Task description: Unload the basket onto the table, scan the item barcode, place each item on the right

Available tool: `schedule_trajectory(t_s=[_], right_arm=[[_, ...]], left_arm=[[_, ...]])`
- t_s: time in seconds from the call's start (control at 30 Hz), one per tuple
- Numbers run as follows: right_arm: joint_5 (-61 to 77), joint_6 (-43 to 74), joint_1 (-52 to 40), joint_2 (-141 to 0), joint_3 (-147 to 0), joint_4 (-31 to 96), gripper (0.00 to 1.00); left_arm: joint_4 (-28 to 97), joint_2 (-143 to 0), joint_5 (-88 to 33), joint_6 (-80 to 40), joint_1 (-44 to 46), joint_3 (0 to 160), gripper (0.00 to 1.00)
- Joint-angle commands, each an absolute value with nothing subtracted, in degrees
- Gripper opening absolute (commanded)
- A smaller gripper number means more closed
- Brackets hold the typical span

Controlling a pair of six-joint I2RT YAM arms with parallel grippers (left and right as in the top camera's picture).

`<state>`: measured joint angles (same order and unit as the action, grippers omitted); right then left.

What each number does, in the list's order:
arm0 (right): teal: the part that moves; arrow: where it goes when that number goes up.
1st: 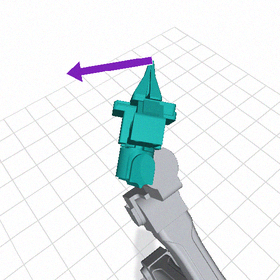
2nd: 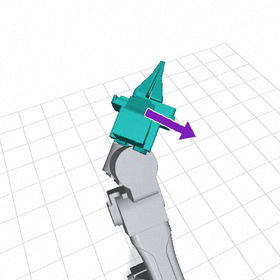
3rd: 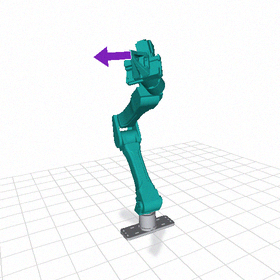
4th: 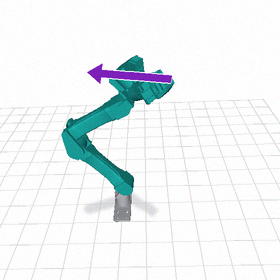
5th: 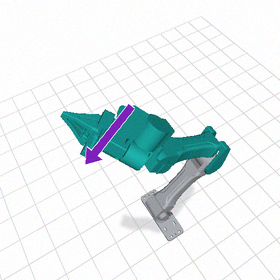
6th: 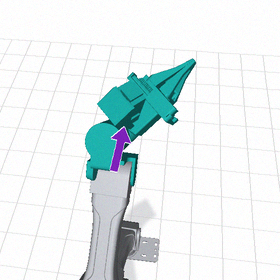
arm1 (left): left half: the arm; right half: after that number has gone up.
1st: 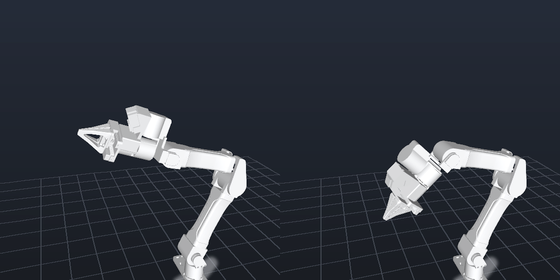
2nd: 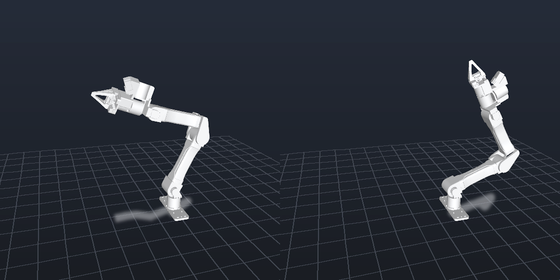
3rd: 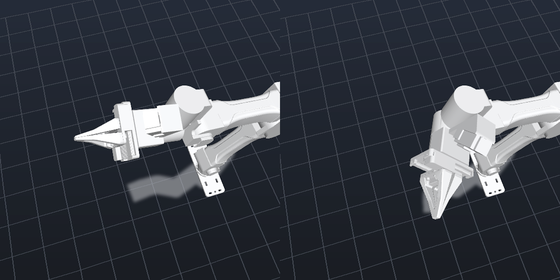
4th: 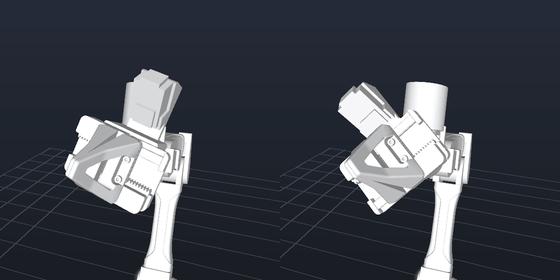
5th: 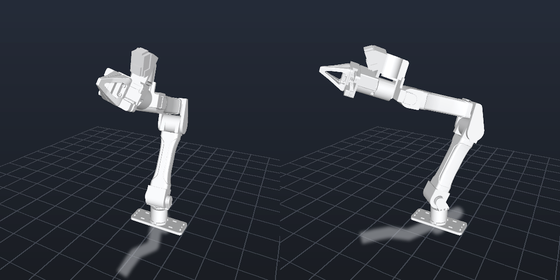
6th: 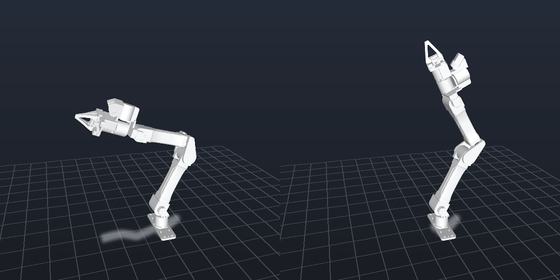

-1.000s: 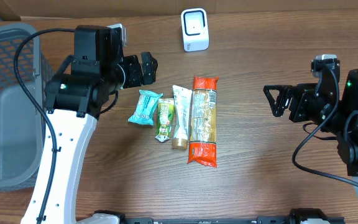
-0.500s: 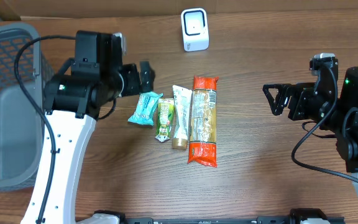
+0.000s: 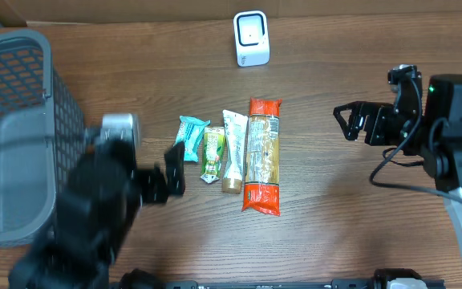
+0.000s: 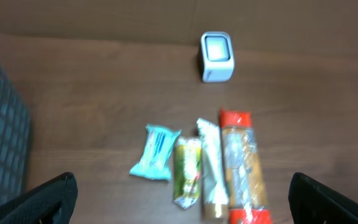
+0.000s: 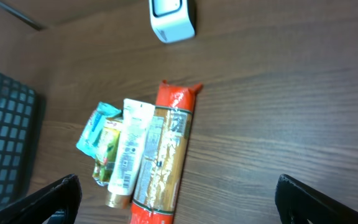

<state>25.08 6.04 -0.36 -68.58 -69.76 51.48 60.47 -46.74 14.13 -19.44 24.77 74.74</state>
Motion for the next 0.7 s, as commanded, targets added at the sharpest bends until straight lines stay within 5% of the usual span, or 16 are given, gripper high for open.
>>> schedule_trajectory(t_s=[0.0,0.67], right_arm=[[25.19,6.17,-0.05,-70.57,-71.48,51.79,1.0],[25.85,6.2,-0.05,-72.79,-71.48,51.55,1.0]], left_arm=[[59.64,-40.51,19.9,-22.11,26.37,63.66,1.0],[57.14,-38.13,19.88,-23.18,26.28,52.12,1.0]])
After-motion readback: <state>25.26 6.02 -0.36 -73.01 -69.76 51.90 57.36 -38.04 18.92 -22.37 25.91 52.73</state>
